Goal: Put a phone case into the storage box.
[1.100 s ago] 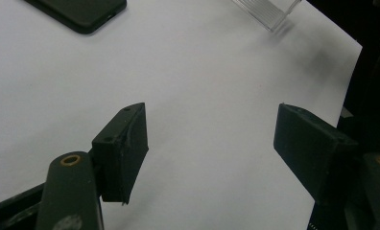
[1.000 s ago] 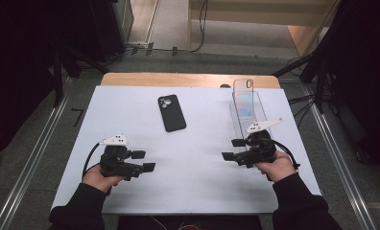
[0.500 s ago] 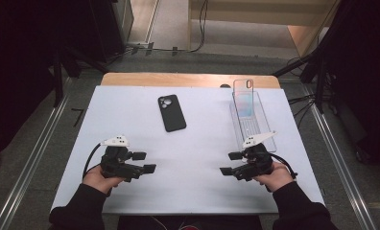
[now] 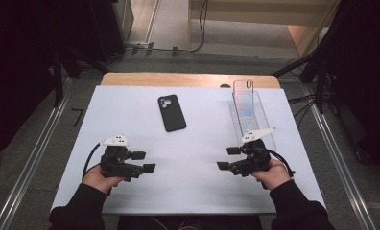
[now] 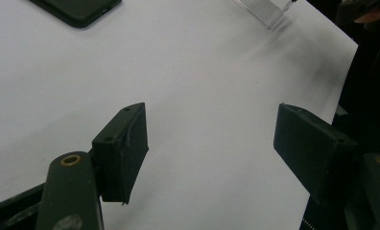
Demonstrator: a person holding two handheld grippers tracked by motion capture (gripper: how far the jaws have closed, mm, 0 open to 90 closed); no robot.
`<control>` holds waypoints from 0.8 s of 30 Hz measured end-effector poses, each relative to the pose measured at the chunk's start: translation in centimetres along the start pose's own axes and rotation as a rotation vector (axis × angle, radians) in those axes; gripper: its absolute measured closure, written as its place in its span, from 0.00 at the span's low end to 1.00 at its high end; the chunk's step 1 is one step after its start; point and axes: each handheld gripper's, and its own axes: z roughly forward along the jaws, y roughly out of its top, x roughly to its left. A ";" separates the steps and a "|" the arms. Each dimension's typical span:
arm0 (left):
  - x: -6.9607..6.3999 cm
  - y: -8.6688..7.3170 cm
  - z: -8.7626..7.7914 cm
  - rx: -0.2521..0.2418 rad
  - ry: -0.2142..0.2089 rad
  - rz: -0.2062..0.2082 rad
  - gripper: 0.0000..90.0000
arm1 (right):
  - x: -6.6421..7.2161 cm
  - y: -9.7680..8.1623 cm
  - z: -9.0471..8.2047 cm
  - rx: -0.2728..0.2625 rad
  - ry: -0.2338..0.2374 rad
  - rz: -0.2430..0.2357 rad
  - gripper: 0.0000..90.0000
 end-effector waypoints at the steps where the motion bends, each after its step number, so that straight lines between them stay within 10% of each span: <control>1: 0.0 0.0 0.0 0.001 -0.001 -0.001 0.31 | 0.1 0.5 0.1 0.003 -0.012 0.009 0.25; 19: 0.3 -0.1 0.0 0.000 0.008 -0.011 0.31 | 0.4 5.1 3.2 -0.008 -0.139 0.054 0.16; 24: 0.3 -0.1 -0.2 -0.004 0.007 -0.013 0.31 | -0.1 6.6 4.3 0.009 -0.120 0.107 0.00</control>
